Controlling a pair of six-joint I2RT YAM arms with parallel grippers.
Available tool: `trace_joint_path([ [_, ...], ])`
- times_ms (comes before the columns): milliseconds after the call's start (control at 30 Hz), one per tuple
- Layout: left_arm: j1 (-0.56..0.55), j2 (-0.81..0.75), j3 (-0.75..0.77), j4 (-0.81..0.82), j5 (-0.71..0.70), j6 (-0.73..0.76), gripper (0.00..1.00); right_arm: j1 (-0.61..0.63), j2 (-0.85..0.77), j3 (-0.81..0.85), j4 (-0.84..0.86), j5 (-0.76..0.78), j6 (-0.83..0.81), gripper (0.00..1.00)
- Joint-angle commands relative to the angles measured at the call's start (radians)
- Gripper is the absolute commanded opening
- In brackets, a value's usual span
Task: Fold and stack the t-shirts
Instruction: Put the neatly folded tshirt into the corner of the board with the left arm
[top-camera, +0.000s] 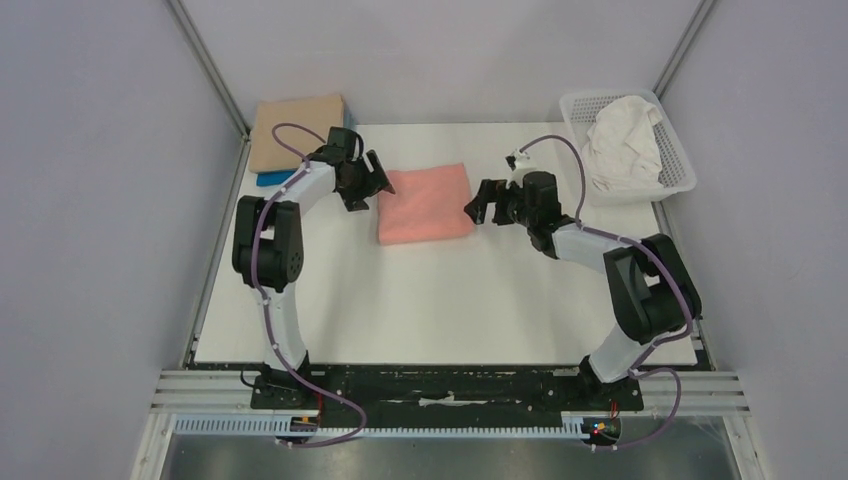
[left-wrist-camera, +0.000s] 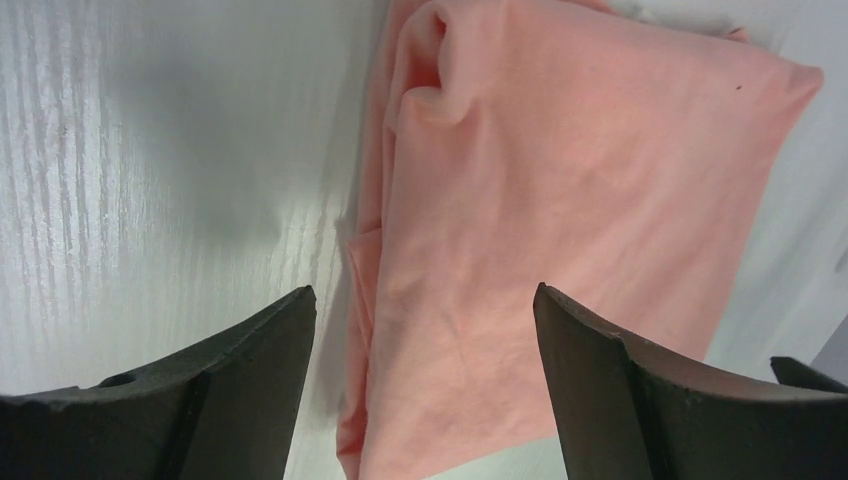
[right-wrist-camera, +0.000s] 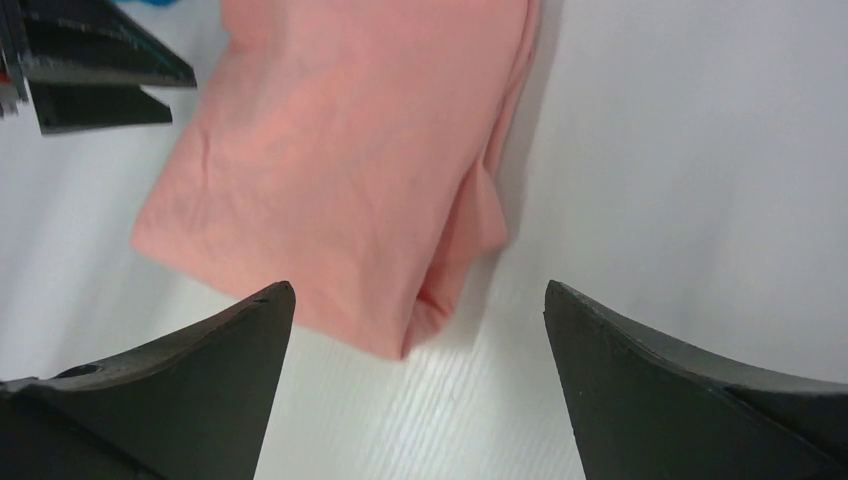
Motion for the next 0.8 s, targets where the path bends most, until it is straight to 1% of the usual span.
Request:
trace_joint_path([
  [0,-0.006,0.033,-0.019,0.039,0.021,0.038,0.86,0.002,-0.149,-0.129,0.072,-0.04,-0.012,0.98],
  [133,-0.018,0.087,-0.031,0.055,0.056,0.036,0.81,0.002,-0.274,-0.241,0.093,-0.021,-0.004,0.98],
  [200,-0.038,0.102,-0.042,0.056,0.042,0.034,0.79,0.001,-0.326,-0.282,0.103,-0.01,-0.01,0.98],
  [300,-0.082,0.107,-0.069,0.057,0.0,0.03,0.76,-0.005,-0.387,-0.321,0.093,0.003,-0.024,0.98],
  [400,-0.124,0.112,-0.086,0.06,-0.078,0.014,0.69,-0.008,-0.437,-0.348,0.096,-0.001,-0.037,0.98],
  [500,-0.158,0.146,-0.043,0.008,-0.149,-0.001,0.56,-0.013,-0.468,-0.369,0.096,0.0,-0.047,0.98],
  [567,-0.19,0.17,0.001,-0.057,-0.264,-0.007,0.47,-0.018,-0.484,-0.385,0.101,0.003,-0.051,0.98],
  [600,-0.21,0.186,0.029,-0.089,-0.313,-0.007,0.41,-0.02,-0.489,-0.39,0.103,0.006,-0.052,0.98],
  [733,-0.269,0.261,0.151,-0.2,-0.457,0.008,0.28,-0.03,-0.51,-0.41,0.103,0.02,-0.06,0.98],
  [767,-0.282,0.281,0.183,-0.232,-0.477,0.013,0.19,-0.032,-0.514,-0.414,0.104,0.02,-0.061,0.98],
])
